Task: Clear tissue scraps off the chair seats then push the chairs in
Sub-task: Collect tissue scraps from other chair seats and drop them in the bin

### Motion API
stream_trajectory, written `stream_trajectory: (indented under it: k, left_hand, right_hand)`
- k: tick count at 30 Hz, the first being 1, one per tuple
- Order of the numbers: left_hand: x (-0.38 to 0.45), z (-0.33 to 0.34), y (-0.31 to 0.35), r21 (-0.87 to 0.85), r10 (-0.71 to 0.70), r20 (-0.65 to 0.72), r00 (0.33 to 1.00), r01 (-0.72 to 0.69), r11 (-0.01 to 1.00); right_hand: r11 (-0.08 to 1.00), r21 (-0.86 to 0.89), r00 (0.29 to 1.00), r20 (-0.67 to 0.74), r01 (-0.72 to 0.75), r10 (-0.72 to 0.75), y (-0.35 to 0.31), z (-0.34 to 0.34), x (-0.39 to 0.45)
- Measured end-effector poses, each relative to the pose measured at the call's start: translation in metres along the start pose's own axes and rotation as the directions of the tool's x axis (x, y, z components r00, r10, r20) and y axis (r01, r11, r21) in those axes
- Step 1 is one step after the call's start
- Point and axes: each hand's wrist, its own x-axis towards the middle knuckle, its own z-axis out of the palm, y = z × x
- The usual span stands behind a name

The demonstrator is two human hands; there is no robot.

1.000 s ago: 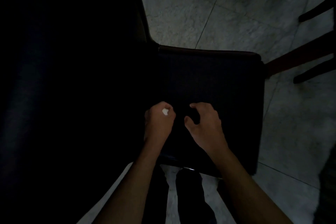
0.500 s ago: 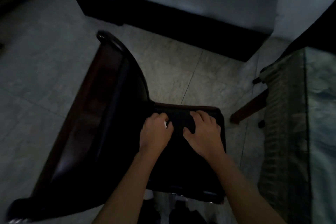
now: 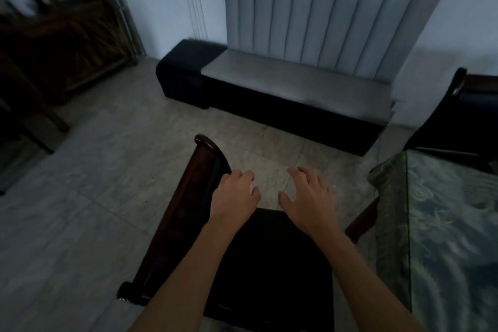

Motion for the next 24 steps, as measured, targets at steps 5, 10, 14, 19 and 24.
stream_trajectory:
  k: [5,10,14,19,24]
  left_hand:
    - [0.012,-0.035,-0.026,0.054,0.028,-0.017,0.999,-0.027,0.998]
    - [0.019,-0.057,-0.068,0.020,0.032,-0.010,0.999,-0.032,0.999]
    - [0.027,-0.078,-0.126,-0.003,0.095,0.017,0.995,-0.095,0.995]
    - [0.031,-0.115,-0.217,-0.102,0.155,-0.016,0.988,-0.156,0.983]
    - [0.029,-0.153,-0.295,-0.211,0.106,0.004,0.994,-0.103,0.972]
  right_hand:
    - [0.999,0.000,0.999,-0.010,0.039,-0.039,-0.022,-0.011,0.017]
    - [0.997,0.014,0.997,0.017,0.075,-0.076,-0.068,0.005,0.030]
    - [0.986,-0.020,0.984,0.072,0.165,-0.163,-0.123,0.030,0.045]
    - [0.980,-0.031,0.979,0.051,0.198,-0.196,-0.207,0.064,0.051]
    - [0.990,-0.037,0.991,0.028,0.135,-0.134,-0.290,0.097,0.055]
